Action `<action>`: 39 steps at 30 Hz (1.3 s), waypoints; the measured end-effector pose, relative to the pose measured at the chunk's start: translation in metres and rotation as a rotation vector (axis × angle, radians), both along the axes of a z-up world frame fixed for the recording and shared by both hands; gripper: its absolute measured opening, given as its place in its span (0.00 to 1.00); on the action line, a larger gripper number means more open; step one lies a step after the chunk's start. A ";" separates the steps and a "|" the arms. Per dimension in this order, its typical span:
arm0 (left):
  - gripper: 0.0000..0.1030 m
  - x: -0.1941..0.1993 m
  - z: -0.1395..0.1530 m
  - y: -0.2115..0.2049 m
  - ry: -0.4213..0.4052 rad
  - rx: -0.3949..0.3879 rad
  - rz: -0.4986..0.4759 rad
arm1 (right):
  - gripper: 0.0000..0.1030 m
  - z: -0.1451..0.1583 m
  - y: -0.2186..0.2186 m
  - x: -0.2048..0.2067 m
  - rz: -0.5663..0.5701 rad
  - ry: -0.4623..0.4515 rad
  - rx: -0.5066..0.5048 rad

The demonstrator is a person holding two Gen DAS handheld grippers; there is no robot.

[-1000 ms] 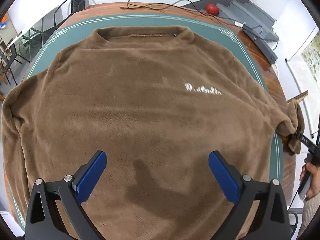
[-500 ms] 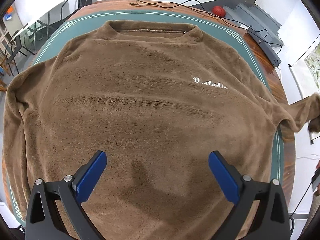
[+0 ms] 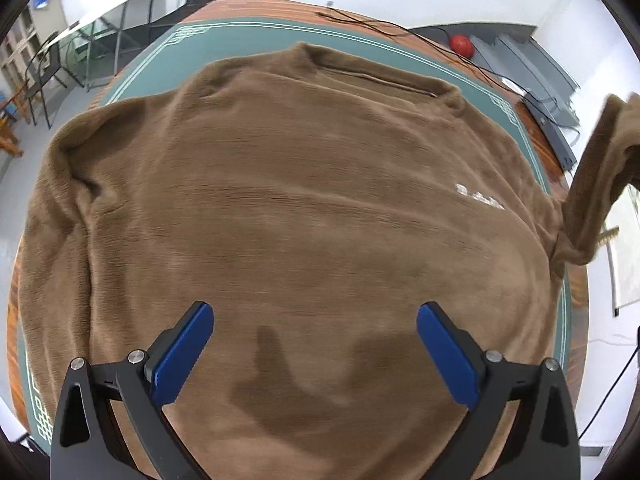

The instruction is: Fold clothes

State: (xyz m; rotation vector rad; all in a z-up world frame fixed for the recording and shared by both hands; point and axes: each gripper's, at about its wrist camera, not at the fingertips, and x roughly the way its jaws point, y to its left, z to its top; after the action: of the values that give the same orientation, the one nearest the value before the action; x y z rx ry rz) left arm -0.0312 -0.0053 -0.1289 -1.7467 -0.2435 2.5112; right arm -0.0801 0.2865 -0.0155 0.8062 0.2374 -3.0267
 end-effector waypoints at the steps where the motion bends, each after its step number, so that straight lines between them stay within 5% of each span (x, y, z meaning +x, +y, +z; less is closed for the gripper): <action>1: 0.99 0.001 -0.001 -0.007 -0.002 0.003 0.009 | 0.16 -0.007 -0.021 -0.005 0.059 -0.019 0.013; 4: 0.99 0.001 -0.004 -0.026 -0.006 0.012 0.035 | 0.31 -0.032 -0.074 -0.019 0.196 -0.088 0.092; 6: 0.99 0.000 -0.006 -0.038 -0.007 0.018 0.051 | 0.68 -0.052 -0.106 -0.023 0.275 -0.139 0.161; 7: 0.99 0.000 -0.007 -0.043 -0.008 0.021 0.057 | 0.72 -0.062 -0.122 -0.025 0.314 -0.165 0.195; 12: 0.99 -0.005 -0.016 -0.061 -0.020 0.036 0.091 | 0.73 -0.090 -0.157 -0.003 0.507 -0.256 0.207; 18: 0.99 -0.010 -0.024 -0.062 -0.034 0.058 0.106 | 0.73 -0.100 -0.155 0.030 0.516 -0.254 0.292; 21: 0.99 -0.011 -0.026 -0.061 -0.041 0.061 0.102 | 0.74 -0.093 -0.129 0.032 0.508 -0.299 0.205; 26: 0.99 -0.009 -0.023 -0.061 -0.046 0.087 0.112 | 0.74 -0.102 -0.078 0.027 0.471 -0.453 -0.119; 30: 0.99 -0.006 -0.019 -0.064 -0.041 0.096 0.131 | 0.74 -0.129 -0.048 0.003 0.423 -0.599 -0.580; 33: 0.99 -0.002 -0.016 -0.073 -0.040 0.115 0.147 | 0.74 -0.147 -0.057 -0.016 0.430 -0.641 -0.759; 39: 0.99 0.008 -0.012 -0.102 -0.034 0.141 0.213 | 0.74 -0.169 -0.125 -0.030 0.526 -0.719 -0.775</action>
State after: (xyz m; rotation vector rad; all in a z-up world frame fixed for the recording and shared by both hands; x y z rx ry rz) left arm -0.0228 -0.1074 -0.1411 -1.7944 -0.6246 2.5318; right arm -0.1105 0.1617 -0.1849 1.3443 -0.5824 -1.9110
